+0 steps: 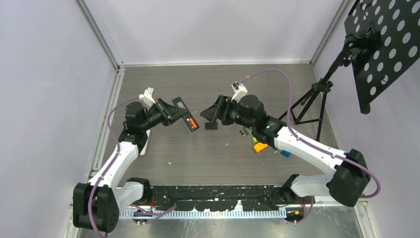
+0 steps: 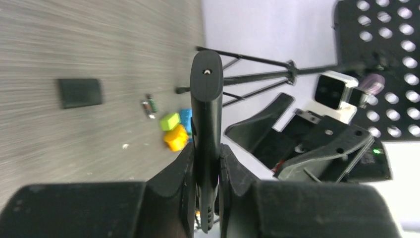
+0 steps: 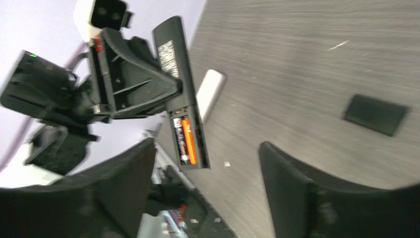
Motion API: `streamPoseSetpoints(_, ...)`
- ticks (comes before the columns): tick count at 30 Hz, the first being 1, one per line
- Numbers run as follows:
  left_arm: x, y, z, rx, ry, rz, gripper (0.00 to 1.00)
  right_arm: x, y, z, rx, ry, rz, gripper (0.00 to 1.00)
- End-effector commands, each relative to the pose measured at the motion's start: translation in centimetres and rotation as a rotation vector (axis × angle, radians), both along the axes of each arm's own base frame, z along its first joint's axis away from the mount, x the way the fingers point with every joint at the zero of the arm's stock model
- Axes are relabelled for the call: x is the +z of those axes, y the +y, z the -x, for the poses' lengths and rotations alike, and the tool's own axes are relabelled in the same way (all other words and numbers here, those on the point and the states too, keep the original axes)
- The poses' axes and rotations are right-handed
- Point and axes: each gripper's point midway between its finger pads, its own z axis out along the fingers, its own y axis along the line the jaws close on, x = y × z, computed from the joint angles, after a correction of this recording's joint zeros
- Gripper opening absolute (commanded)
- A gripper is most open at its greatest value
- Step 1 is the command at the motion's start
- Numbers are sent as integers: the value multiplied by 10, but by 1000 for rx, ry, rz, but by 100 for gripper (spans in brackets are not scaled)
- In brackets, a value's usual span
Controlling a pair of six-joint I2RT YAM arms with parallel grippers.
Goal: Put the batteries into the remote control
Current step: Load the battery into the remote control, then pick up the battery cover at the center of the board.
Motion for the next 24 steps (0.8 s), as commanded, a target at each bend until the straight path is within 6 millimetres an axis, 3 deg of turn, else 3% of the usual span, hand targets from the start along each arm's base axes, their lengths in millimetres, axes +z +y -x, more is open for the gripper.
streamPoseSetpoints(1, -37, 37, -8, 117, 38, -182, 0, -41, -30, -22, -6, -39, 303, 86)
streamPoseSetpoints(5, -53, 53, -7, 152, 81, -184, 0, -82, -48, -45, 3, -64, 472, 77)
streamPoseSetpoints(8, -59, 55, -6, 154, 93, -198, 0, -112, -52, -56, 100, -150, 642, 85)
streamPoseSetpoints(14, -64, 56, -7, 140, 113, -210, 0, -161, -47, -67, 385, -211, 892, 87)
streamPoseSetpoints(19, -67, 57, -12, 139, 127, -212, 0, -185, -53, -79, 503, -200, 1050, 87)
streamPoseSetpoints(24, -69, 57, -17, 137, 139, -209, 0, -197, -44, -82, 559, -192, 1061, 87)
